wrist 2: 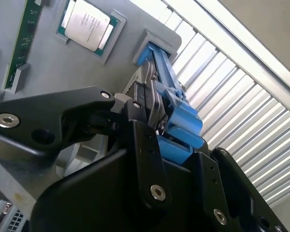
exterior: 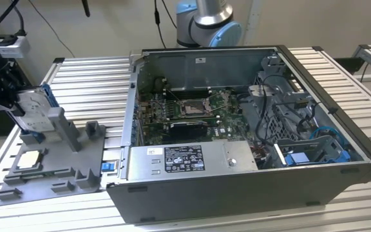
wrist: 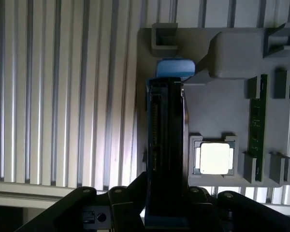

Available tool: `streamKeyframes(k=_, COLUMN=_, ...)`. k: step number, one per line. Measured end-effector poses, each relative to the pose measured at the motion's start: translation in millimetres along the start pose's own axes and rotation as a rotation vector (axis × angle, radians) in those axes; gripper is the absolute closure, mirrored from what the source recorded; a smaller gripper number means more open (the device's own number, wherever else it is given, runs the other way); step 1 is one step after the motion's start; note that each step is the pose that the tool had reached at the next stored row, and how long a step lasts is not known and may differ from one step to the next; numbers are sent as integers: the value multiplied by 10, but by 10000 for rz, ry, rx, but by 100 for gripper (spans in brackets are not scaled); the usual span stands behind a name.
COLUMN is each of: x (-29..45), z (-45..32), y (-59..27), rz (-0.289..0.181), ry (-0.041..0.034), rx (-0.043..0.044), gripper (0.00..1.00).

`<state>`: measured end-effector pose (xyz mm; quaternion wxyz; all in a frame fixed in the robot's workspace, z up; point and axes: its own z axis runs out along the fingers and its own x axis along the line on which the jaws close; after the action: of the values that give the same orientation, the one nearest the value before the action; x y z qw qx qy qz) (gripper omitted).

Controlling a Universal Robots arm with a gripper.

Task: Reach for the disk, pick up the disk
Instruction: 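Pick up the disk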

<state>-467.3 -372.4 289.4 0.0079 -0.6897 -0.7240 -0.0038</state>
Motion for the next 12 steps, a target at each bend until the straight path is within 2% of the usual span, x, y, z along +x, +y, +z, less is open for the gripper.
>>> streamKeyframes(k=6, x=0, z=-171, y=-3, rz=4, ry=-3, rx=-76, gripper=100)
streamKeyframes(k=12, x=2, z=-381, y=-4, rz=41, ry=-6, rx=-107, gripper=100)
